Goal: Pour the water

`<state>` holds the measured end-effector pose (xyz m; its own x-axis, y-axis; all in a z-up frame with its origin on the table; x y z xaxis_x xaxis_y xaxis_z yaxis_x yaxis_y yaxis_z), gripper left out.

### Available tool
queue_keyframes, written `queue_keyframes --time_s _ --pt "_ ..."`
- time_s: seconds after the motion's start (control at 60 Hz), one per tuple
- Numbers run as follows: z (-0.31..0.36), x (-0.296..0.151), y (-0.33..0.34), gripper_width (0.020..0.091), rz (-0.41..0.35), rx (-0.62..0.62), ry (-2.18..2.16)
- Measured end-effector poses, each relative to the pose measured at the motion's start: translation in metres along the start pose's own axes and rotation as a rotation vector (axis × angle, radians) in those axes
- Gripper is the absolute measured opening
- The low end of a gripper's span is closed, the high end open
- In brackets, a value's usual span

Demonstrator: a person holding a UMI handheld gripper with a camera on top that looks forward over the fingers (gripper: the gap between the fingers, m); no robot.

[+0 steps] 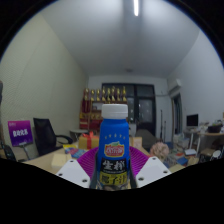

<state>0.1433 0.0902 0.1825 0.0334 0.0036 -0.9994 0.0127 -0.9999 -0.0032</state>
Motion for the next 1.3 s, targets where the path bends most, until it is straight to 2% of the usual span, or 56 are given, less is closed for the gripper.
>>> queue_keyframes --time_s 0.017,0.067,0.083,0.117,0.133,0.217,0.3,0.317,0.35,0.367,0.5,0.617,0.717,0.967,1.183,1.3 --pt "0.006 -0.009 -0.012 0.0454 0.025 0.009 -0.007" --pt "-0.025 0.021 -0.025 0.0457 0.075 0.017 -0.014" --pt "-0.015 0.013 -0.035 0.0456 0.090 0.024 -0.015" --pt "-0.033 0.048 -0.044 0.0458 0.104 0.028 -0.009" --pt "-0.014 0.045 -0.037 0.0456 0.113 0.035 -0.005" --pt "-0.031 0.069 -0.059 0.0469 0.152 0.014 -0.024" --pt "-0.015 0.085 -0.051 0.0467 0.180 0.012 -0.009" --pt "-0.016 0.089 -0.051 0.0494 0.187 0.016 -0.003" --pt "-0.016 0.084 -0.049 0.0477 0.161 0.023 -0.010" --pt "-0.029 0.080 -0.066 0.0477 0.166 0.023 -0.014" --pt "-0.016 0.085 -0.058 0.0494 0.159 0.030 -0.037" --pt "-0.025 0.088 -0.058 0.0620 0.193 0.039 -0.042" --pt "-0.027 0.092 -0.039 0.0837 0.259 0.066 -0.045" --pt "-0.025 0.054 0.069 0.0835 0.216 0.119 -0.022" --pt "-0.002 0.071 0.163 0.0826 0.264 0.070 -0.098" --pt "0.014 0.070 0.209 0.0829 0.265 0.054 -0.105"
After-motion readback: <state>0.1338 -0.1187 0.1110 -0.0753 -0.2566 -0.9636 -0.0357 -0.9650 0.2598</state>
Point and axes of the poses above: the point between the fingertips, and its own axes, seen from behind it with the camera up: z to the left, x down, y backward, against the way the camera looks, the point moved 1 cm from there along y, backward, against the way the camera looks, and after that the axes turned 10 degrees about z, right-handed, at the moved point
